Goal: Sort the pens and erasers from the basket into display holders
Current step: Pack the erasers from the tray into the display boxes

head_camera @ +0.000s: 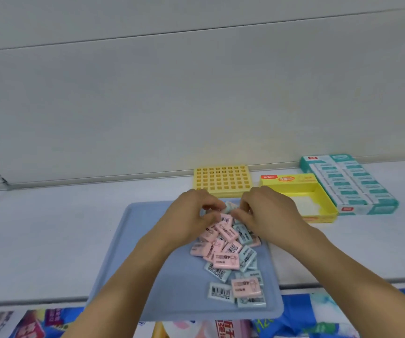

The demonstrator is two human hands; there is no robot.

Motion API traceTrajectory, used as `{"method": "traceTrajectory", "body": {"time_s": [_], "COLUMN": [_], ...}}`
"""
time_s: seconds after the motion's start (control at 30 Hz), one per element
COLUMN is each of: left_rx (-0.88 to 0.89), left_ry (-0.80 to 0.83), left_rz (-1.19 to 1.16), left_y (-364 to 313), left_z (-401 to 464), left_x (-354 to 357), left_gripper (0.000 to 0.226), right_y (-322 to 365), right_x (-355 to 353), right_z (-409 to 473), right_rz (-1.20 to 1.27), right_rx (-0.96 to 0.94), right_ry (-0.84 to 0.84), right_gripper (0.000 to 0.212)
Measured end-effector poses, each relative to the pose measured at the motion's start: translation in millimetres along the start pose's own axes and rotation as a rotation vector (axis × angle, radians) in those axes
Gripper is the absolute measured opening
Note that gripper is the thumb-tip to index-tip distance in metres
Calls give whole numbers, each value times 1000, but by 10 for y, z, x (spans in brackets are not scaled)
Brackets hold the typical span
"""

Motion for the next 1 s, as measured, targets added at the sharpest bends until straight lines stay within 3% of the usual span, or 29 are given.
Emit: {"method": "traceTrajectory", "body": {"time_s": [0.13, 0.3, 0.4, 0.6, 0.73, 0.9, 1.0], "left_rx": [31, -10, -63, -133, -152, -272, -325], "left_ry": [116, 167, 171, 233, 250, 68, 52], "left_rz": [120, 158, 125, 102, 120, -231, -479], "left_y": [-56, -56, -46, -31, -84, -255, -459], "left_z": [141, 208, 227, 240, 271, 341, 354], "left_x": [30, 14, 11, 16, -3, 30, 194], "left_gripper": [17, 6, 11, 9, 8, 10, 12], "right_y": [-17, -15, -67, -712, -1189, -1433, -1441], "right_x": [67, 110, 83, -253, -339, -301, -283], "right_z": [110, 119, 142, 235, 191, 161, 207], "right_rz": [-52, 89, 290, 713, 718, 678, 579], "right_rx": [63, 148, 266, 528, 514, 459, 378], "right_ry": [110, 122, 107, -75, -18, -50, -106], "right_gripper": [43, 33, 27, 24, 19, 20, 20]}}
Point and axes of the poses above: each hand's wrist, its own z-axis towards the middle knuckle, its own x-axis out of the palm, y = z × x, the point moved 1 cm from there along z, towards the middle knuckle, and after that the axes turned 15 degrees about -y, right-handed, at the moved point
